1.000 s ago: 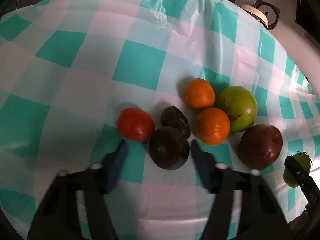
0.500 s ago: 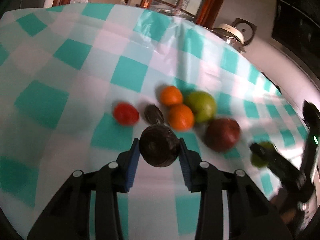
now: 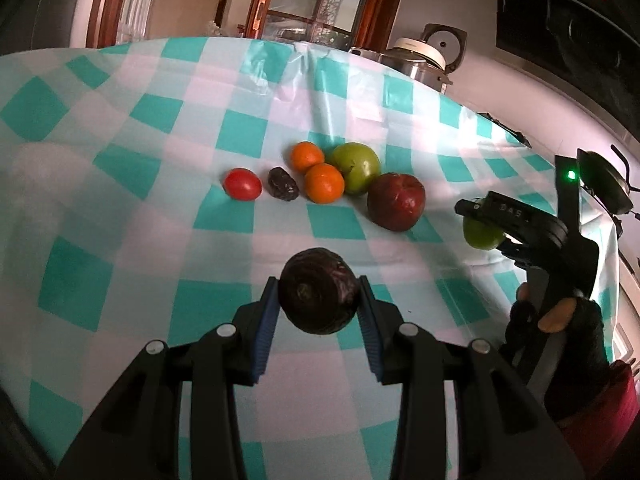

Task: Organize fruits
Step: 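Grasp the green apple with the right tool while the left tool grasps a dark brown fruit, then carry both fruits into the white box and open both tools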

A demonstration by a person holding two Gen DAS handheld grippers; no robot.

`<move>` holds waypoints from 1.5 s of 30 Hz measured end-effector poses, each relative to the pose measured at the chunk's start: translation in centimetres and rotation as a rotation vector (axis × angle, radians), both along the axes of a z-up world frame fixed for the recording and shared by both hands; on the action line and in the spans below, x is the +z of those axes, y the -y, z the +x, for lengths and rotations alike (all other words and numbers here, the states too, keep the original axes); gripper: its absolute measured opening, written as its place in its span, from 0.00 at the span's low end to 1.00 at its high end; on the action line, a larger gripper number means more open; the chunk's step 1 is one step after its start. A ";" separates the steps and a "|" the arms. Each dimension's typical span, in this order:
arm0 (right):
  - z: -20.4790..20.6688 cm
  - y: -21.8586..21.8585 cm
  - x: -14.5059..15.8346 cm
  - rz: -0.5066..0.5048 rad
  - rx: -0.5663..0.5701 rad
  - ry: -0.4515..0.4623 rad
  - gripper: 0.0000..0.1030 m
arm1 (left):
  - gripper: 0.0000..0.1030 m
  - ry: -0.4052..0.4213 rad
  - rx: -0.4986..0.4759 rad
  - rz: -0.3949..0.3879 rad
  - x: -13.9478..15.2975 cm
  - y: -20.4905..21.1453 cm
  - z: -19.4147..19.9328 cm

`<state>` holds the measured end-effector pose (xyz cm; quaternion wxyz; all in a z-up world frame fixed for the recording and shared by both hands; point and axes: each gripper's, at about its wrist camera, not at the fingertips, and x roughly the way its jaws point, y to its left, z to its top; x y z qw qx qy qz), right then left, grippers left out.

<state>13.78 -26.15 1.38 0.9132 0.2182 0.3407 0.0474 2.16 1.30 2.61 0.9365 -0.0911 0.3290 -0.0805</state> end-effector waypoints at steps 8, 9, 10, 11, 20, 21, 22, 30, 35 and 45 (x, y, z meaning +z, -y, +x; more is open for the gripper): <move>-2.8 -1.4 0.0 -0.012 0.043 -0.051 0.61 | 0.38 -0.031 0.004 -0.048 0.0 -0.9 0.3; -4.1 -2.0 0.0 -0.030 0.051 -0.062 0.61 | 0.38 -0.032 -0.002 -0.054 0.1 -0.9 0.2; -6.0 -2.9 0.3 -0.063 0.060 -0.057 0.61 | 0.38 -0.034 -0.005 -0.055 0.1 -0.9 0.0; -7.4 -3.5 0.4 -0.079 0.068 -0.048 0.61 | 0.38 -0.036 -0.007 -0.055 0.1 -0.9 -0.3; -19.8 -5.7 0.8 -0.143 0.146 -0.033 0.61 | 0.38 -0.013 -0.050 -0.011 0.4 0.1 -6.2; -20.9 -5.5 1.0 -0.153 0.146 -0.026 0.61 | 0.38 -0.014 -0.054 -0.014 0.4 0.2 -6.7; -22.4 -5.2 1.1 -0.161 0.145 -0.018 0.61 | 0.38 -0.007 -0.059 -0.011 0.6 0.4 -7.7; -30.9 -1.2 1.9 -0.176 0.109 0.022 0.61 | 0.38 0.041 -0.178 0.043 2.0 4.6 -13.5; -35.3 2.7 2.4 -0.182 0.055 0.047 0.61 | 0.38 0.075 -0.291 0.100 2.8 9.1 -16.6; -43.8 12.2 0.9 -0.202 -0.166 0.031 0.61 | 0.38 0.132 -0.641 0.219 2.4 19.4 -24.0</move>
